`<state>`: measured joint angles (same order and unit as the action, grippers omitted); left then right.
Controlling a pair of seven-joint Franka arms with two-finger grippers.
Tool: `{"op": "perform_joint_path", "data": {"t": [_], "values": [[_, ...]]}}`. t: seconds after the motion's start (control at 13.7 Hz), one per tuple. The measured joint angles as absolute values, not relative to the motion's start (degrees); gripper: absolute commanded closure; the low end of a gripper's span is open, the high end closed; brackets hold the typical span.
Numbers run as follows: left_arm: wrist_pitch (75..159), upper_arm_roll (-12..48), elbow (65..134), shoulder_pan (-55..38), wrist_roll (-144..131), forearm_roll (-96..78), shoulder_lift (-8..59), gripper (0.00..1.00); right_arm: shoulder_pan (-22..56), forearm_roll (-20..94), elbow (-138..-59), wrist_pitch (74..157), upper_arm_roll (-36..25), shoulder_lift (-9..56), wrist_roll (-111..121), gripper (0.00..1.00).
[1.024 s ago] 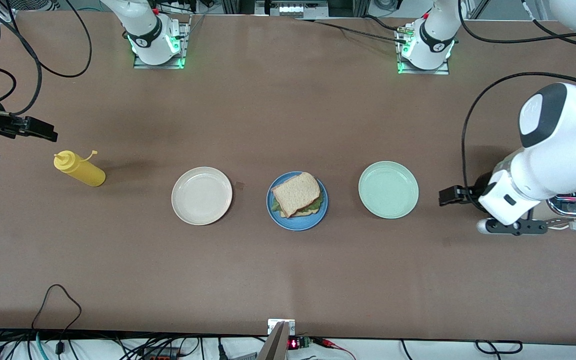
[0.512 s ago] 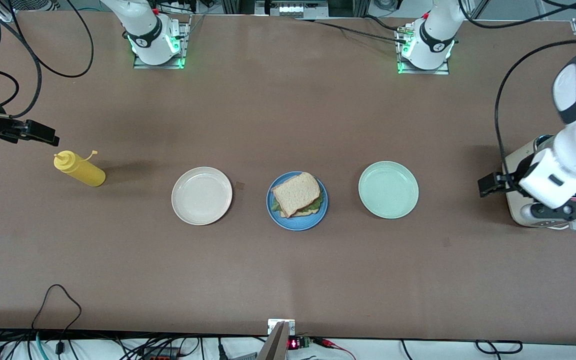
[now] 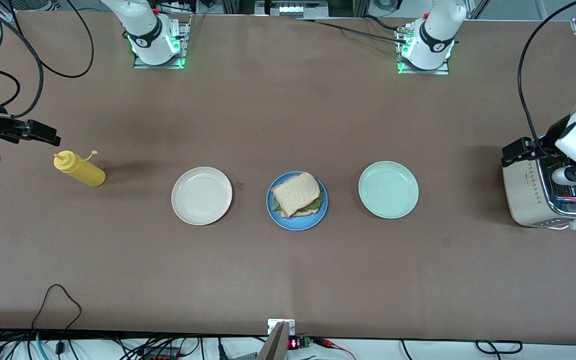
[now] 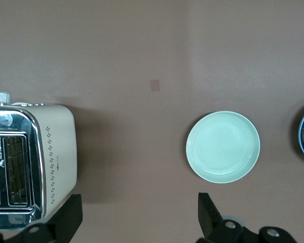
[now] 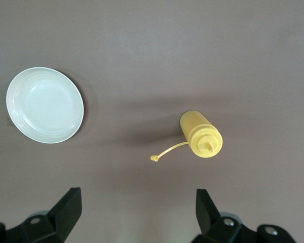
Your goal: Make sandwich in blue plate with both arms
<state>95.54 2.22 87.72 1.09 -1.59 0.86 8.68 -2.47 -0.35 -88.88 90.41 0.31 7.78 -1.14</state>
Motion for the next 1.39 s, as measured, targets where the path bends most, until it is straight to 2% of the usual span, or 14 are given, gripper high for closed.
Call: {"op": "perform_joint_path", "data": {"t": [0.37, 0.66, 1.39], "values": [[95.6, 2.3, 94.6, 1.0, -1.7, 0.9, 3.7, 0.0, -2.4, -0.4, -88.9, 90.4, 0.5, 7.8, -1.1, 0.0], [97.4, 2.4, 97.6, 1.1, -3.3, 0.9, 2.6, 0.0, -2.4, -0.4, -88.9, 90.4, 0.4, 7.8, -1.1, 0.0], [97.8, 3.5, 99.1, 1.1, -3.7, 0.9, 1.7, 0.0, -2.4, -0.4, -88.9, 90.4, 0.4, 7.8, -1.1, 0.0]]}}
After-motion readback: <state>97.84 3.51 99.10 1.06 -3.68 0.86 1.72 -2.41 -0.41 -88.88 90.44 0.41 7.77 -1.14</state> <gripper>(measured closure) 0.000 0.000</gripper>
